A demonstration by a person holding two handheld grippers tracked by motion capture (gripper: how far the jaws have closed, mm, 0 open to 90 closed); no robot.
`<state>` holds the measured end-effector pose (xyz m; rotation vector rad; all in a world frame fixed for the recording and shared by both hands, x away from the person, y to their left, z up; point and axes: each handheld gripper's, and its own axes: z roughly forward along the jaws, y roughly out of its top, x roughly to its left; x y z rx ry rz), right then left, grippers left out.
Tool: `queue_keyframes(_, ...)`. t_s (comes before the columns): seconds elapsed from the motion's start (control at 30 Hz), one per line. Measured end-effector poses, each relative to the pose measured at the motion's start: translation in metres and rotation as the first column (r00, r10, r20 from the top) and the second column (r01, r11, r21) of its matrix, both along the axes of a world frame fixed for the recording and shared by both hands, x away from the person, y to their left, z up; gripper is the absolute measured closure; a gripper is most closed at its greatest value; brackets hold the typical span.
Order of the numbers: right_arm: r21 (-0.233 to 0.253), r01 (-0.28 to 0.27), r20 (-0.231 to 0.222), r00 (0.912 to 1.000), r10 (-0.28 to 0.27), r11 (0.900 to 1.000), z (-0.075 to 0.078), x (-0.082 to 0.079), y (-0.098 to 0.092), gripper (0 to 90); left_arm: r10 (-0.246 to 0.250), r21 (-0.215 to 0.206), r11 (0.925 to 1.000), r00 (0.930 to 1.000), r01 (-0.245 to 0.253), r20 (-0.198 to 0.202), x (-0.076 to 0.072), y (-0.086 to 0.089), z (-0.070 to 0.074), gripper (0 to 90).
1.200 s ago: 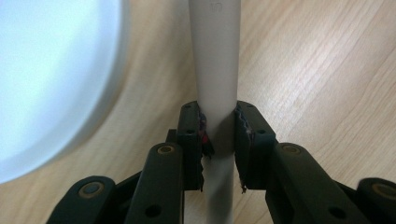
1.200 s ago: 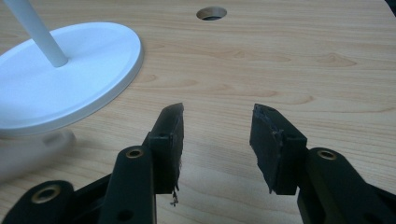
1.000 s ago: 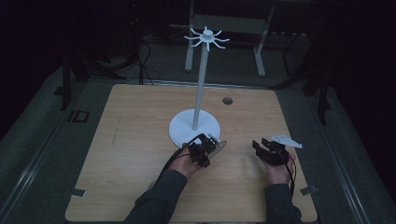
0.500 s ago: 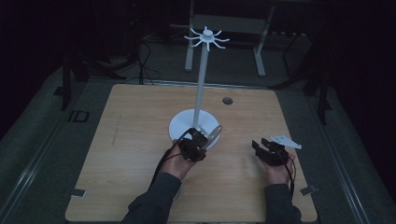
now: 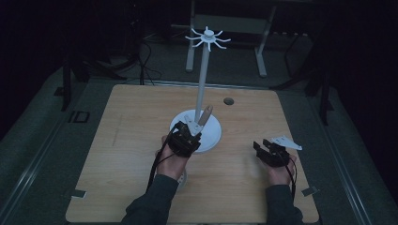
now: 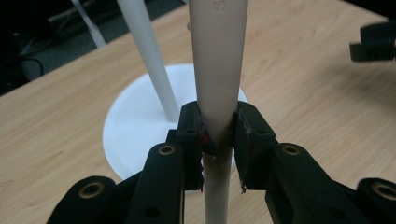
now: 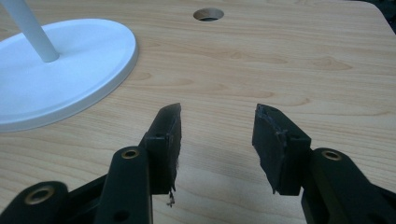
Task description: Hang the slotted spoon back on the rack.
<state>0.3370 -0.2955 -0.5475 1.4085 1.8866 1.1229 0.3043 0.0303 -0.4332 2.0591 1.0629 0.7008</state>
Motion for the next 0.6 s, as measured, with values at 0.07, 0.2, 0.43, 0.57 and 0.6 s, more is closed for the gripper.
queue_keyframes(0.07,-0.005,-0.001,0.001,1.0,0.001,1.0,0.0,0.0,0.001,51.6,0.013,-0.016,0.9998,0.9998,-0.013,0.018,-0.001,0.001,0.002,74.1)
queue_keyframes(0.2,-0.014,-0.009,0.011,0.9999,0.009,1.0,-0.001,-0.001,0.002,51.2,0.026,-0.033,0.9991,0.9986,-0.025,0.045,-0.004,0.003,0.007,74.1)
queue_keyframes(0.43,-0.034,-0.01,0.02,0.9997,0.011,0.999,-0.004,-0.001,0.003,50.3,0.059,-0.084,0.9952,0.9939,-0.051,0.093,-0.007,0.003,0.013,74.2)
queue_keyframes(0.57,-0.039,-0.018,0.026,0.9995,0.019,0.999,-0.007,0.0,0.004,50.7,0.079,-0.104,0.9924,0.9892,-0.066,0.124,-0.009,0.003,0.017,74.2)
queue_keyframes(0.6,-0.048,-0.021,0.031,0.9993,0.022,0.999,-0.008,0.0,0.004,50.9,0.082,-0.109,0.9917,0.9884,-0.068,0.128,-0.009,0.003,0.018,74.2)
